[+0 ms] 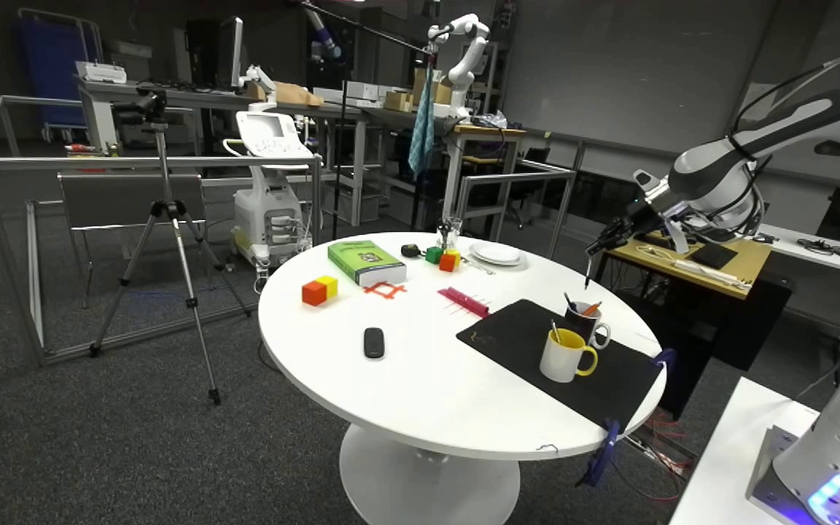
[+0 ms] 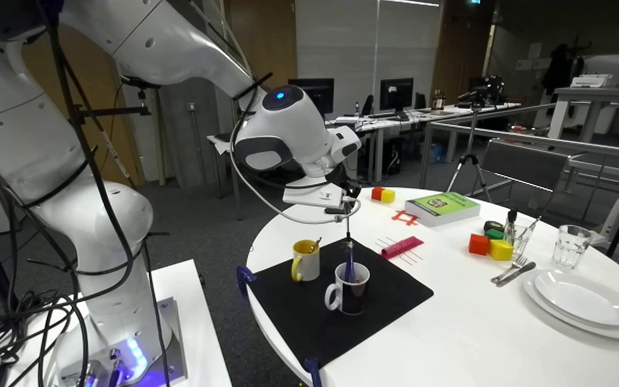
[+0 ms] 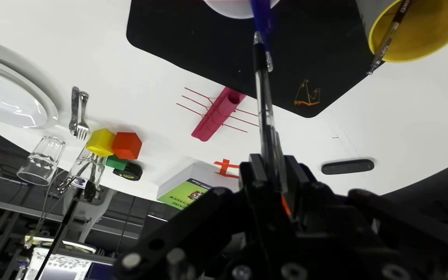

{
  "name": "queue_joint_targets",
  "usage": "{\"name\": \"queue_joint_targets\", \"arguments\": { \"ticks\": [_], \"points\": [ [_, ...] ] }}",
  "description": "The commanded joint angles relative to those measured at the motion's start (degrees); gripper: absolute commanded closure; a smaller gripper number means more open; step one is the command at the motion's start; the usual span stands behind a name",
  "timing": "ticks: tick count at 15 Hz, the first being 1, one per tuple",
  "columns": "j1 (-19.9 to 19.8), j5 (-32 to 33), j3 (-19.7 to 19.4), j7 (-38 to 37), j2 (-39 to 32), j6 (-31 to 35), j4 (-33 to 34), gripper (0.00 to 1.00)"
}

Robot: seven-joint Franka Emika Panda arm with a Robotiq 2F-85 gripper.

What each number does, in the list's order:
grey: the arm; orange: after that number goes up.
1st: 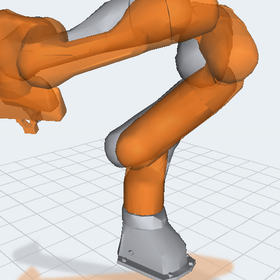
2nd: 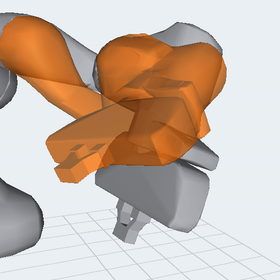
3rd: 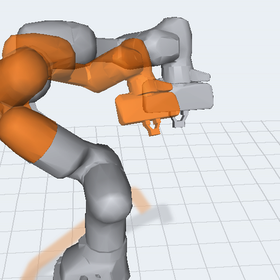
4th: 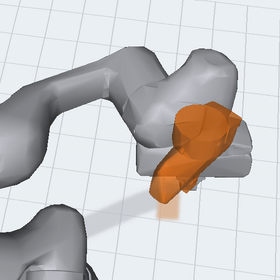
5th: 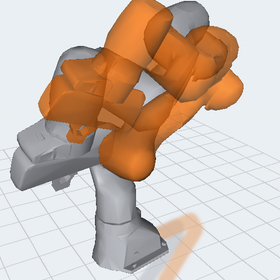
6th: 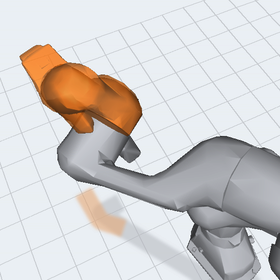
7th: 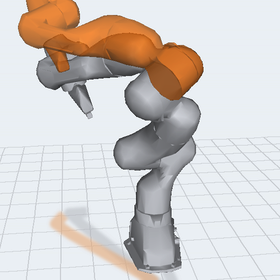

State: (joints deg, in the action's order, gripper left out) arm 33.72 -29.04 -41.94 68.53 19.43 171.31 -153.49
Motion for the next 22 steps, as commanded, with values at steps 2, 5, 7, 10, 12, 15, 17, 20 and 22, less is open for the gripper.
{"name": "queue_joint_targets", "arguments": {
  "ticks": [2,5,7,10,12,15,17,20,22],
  "points": [
    [2.4,-0.4,-3.0,0.8,-0.3,0.0,0.6,0.96],
    [2.8,-0.3,-3.5,0.8,-0.4,-0.1,0.4,0.83],
    [3.3,-0.6,-3.6,1.3,0.4,0.7,0.1,0.96],
    [5.3,-1.9,-5.7,3.0,1.0,1.4,-0.4,0.96],
    [6.8,-2.6,-7.4,3.6,0.9,1.4,-0.5,0.96],
    [9.8,-2.7,-11.2,4.9,1.3,1.9,-0.8,0.96],
    [11.9,-2.7,-13.9,6.1,1.1,2.2,-0.7,0.96],
    [16.5,-3.1,-19.0,8.5,1.1,3.8,-0.6,0.96],
    [20.4,-3.2,-22.8,9.9,1.1,5.6,-0.5,0.96]
  ]
}}
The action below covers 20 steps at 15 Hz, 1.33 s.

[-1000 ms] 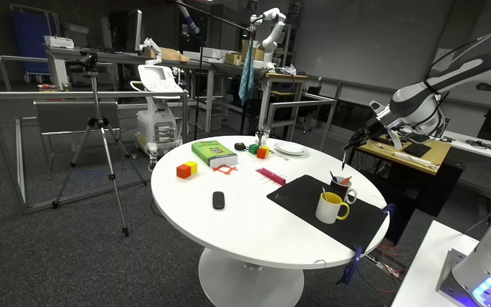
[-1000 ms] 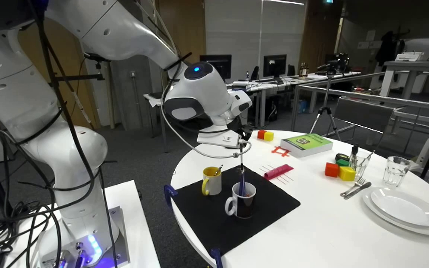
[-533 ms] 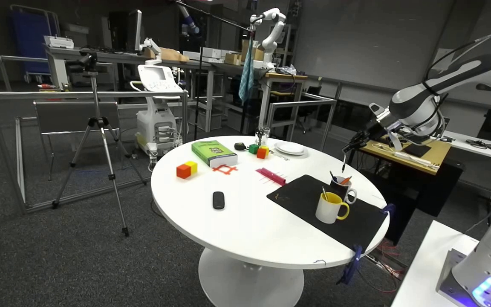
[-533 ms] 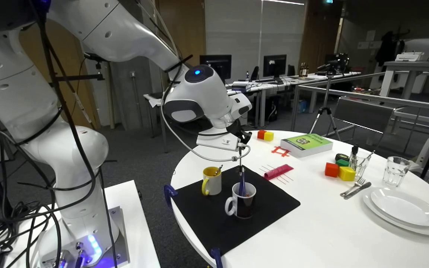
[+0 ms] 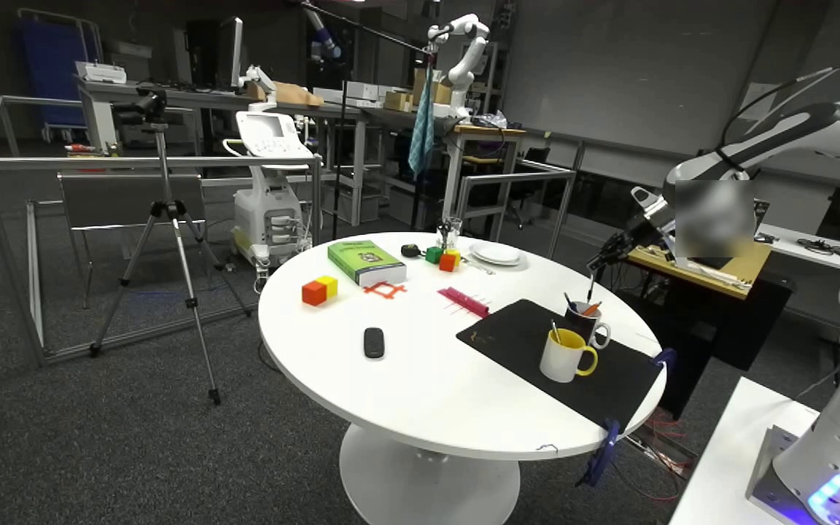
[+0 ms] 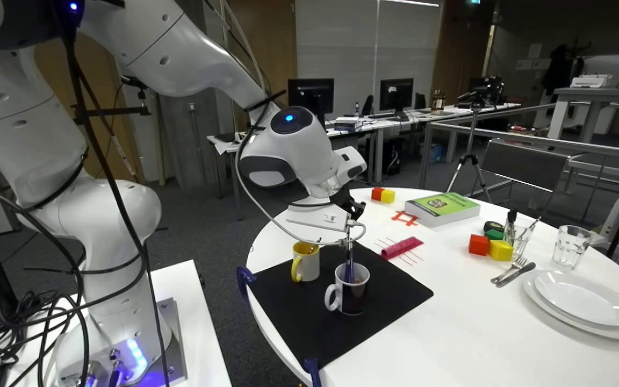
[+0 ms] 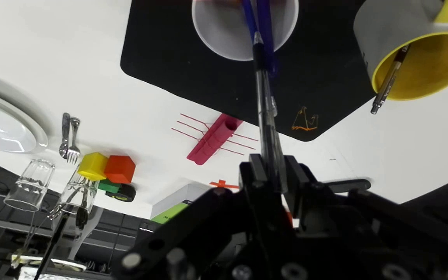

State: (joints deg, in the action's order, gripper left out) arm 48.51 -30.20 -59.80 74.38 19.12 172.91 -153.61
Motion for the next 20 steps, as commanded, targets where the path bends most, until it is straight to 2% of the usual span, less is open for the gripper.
{"name": "queue_joint_targets", "arguments": {
  "ticks": [1,4,10,18,19,20],
  "points": [
    [7.9,-1.9,-7.2,4.9,1.4,5.0,-0.4,0.96],
    [15.1,-1.1,-14.4,6.3,2.1,7.8,-0.3,0.96],
    [28.7,0.9,-29.7,8.2,2.9,8.6,0.4,0.96],
    [45.3,4.1,-47.9,9.8,3.9,12.1,1.9,0.96],
    [47.2,4.4,-49.8,9.5,4.2,12.4,2.3,0.58],
    [48.8,4.7,-51.4,9.5,4.7,13.0,2.6,0.57]
  ]
}}
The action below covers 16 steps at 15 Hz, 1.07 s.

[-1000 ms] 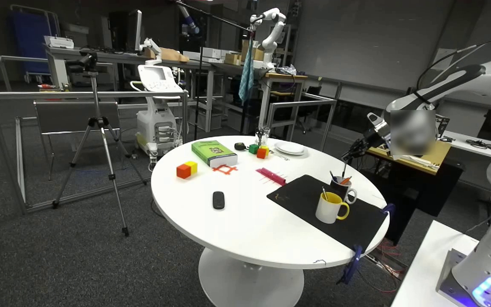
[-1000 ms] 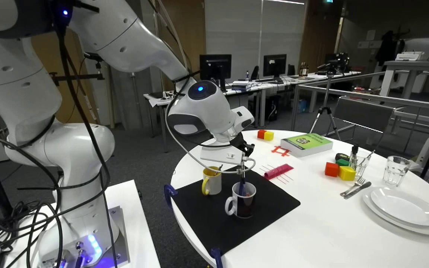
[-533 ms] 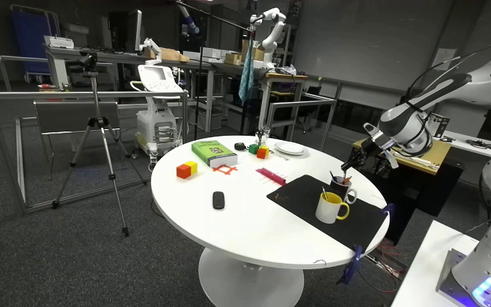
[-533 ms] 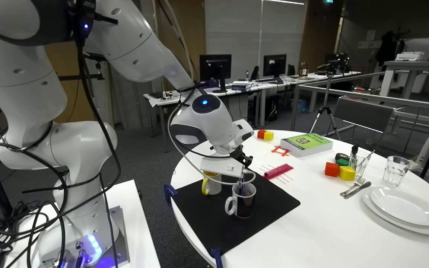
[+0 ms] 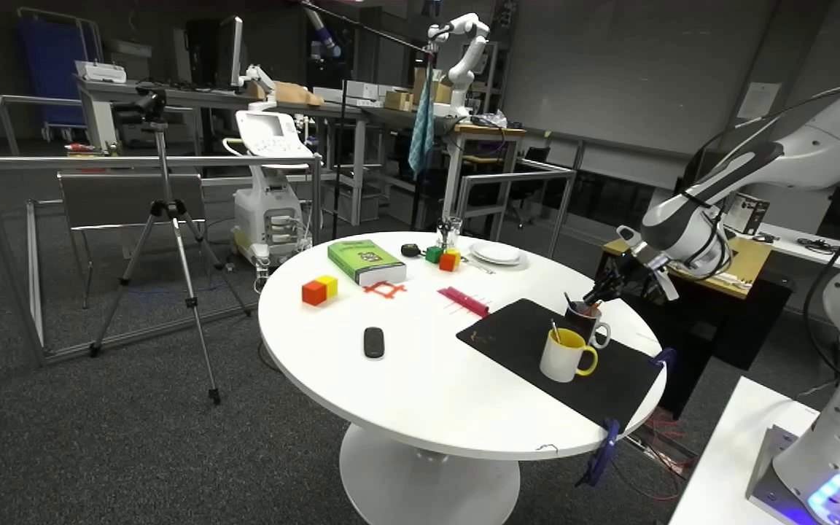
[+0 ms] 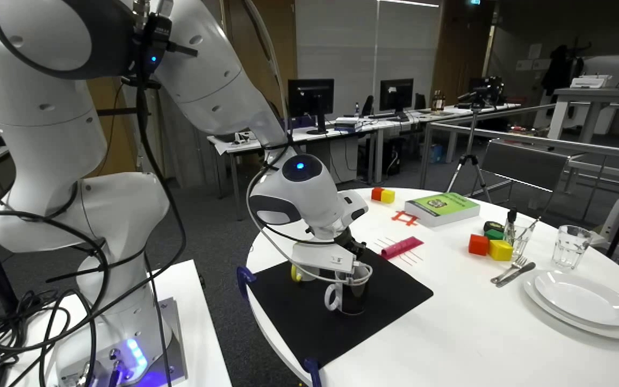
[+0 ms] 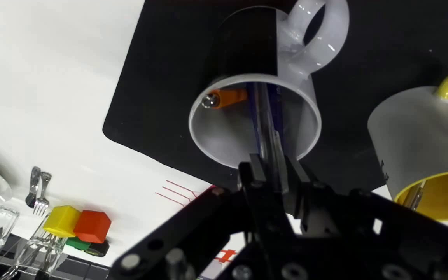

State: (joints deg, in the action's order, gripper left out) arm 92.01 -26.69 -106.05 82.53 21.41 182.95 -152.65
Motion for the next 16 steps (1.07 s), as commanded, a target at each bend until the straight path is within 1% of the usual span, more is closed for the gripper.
{"name": "queue_joint_targets", "arguments": {
  "ticks": [1,2,4,5,7,8,9,10,11,13,16],
  "points": [
    [6.6,1.4,-6.4,1.2,2.7,3.3,2.1,0.51],
    [7.7,1.5,-7.4,1.0,3.1,3.6,2.5,0.42],
    [9.0,1.6,-8.4,1.0,3.7,4.6,3.4,0.28],
    [9.0,1.5,-8.2,0.8,4.0,5.1,3.8,0.20],
    [7.4,0.9,-5.8,-0.1,3.4,4.7,4.5,0.05],
    [5.2,10.7,-5.2,-8.9,3.1,4.7,3.7,0.01],
    [4.1,12.0,-3.8,-11.7,1.7,4.0,3.8,0.00],
    [2.8,14.7,-2.4,-16.2,0.6,2.9,3.7,0.00],
    [1.1,17.2,-0.5,-20.0,0.2,3.4,3.4,0.00],
    [-2.7,21.0,4.0,-26.5,-1.2,2.4,2.6,0.00],
    [-7.3,25.1,10.4,-34.7,-2.7,3.8,0.6,0.00]
  ]
}}
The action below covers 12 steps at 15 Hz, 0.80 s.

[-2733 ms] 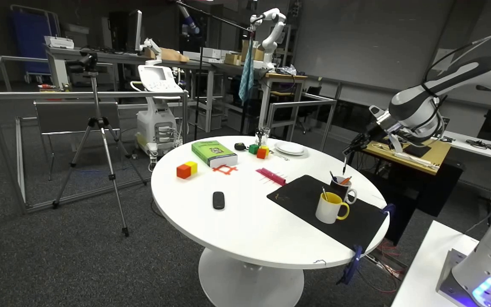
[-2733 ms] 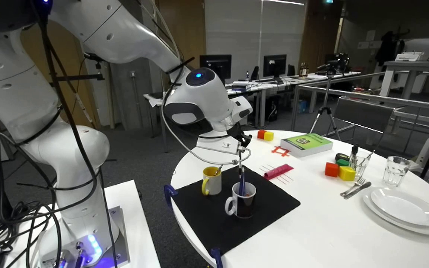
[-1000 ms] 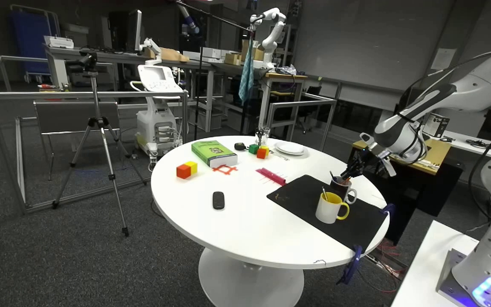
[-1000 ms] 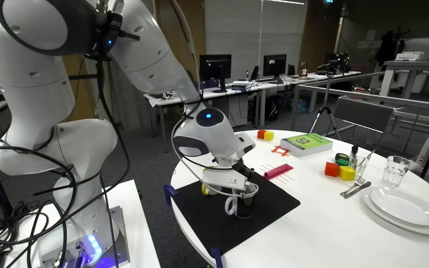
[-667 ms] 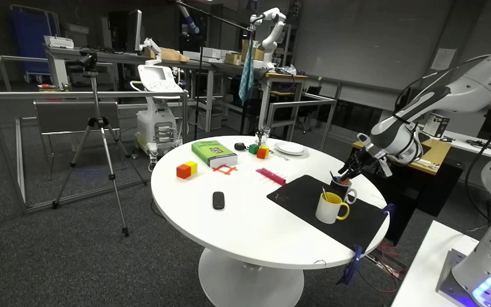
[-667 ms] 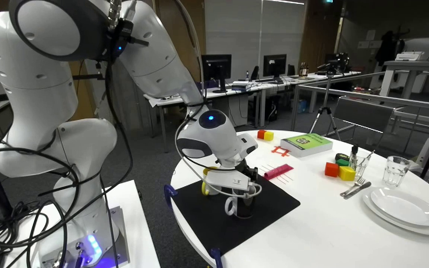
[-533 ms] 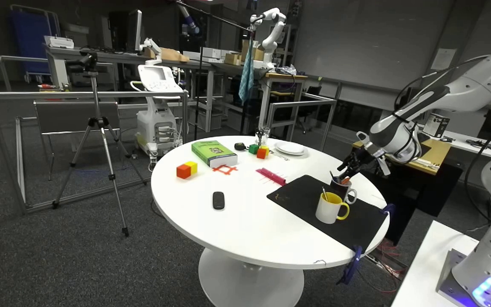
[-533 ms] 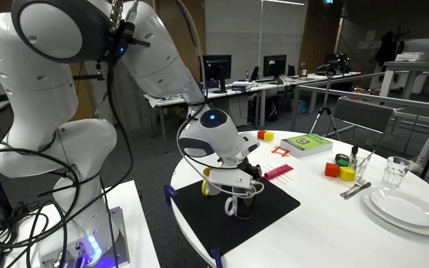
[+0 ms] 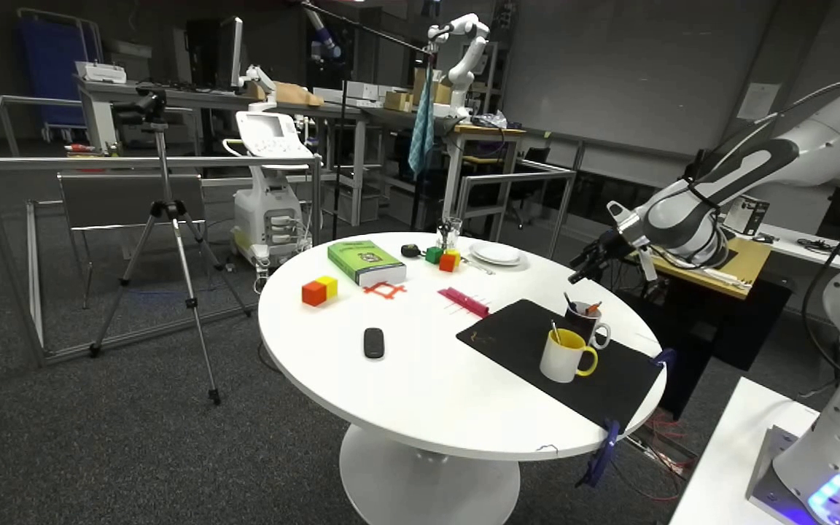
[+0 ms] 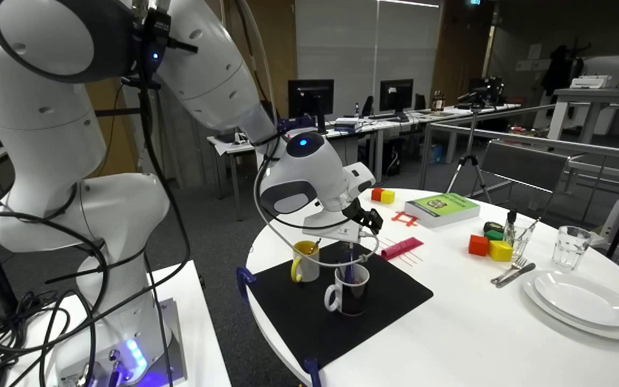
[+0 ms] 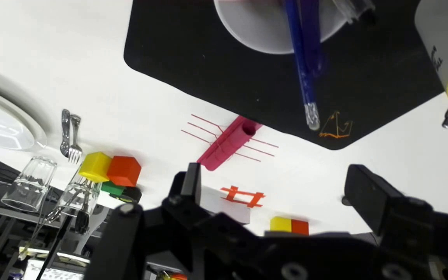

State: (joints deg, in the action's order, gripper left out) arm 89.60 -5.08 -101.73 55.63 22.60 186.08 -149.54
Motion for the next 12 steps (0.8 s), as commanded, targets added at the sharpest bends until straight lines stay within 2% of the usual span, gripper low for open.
{"name": "queue_joint_targets", "arguments": {
  "ticks": [1,2,8,10,12],
  "points": [
    [-6.5,4.4,8.4,-10.4,-4.8,0.9,-3.3,0.00],
    [-7.0,0.4,10.7,-9.2,-6.3,1.4,-3.9,0.00],
    [-13.5,-5.5,24.4,-19.3,-20.8,1.8,-7.7,0.00],
    [-13.9,-7.9,27.2,-22.0,-24.6,0.3,-7.5,0.00],
    [-12.8,-9.0,27.2,-22.6,-22.5,-2.8,-7.4,0.00]
  ]
}}
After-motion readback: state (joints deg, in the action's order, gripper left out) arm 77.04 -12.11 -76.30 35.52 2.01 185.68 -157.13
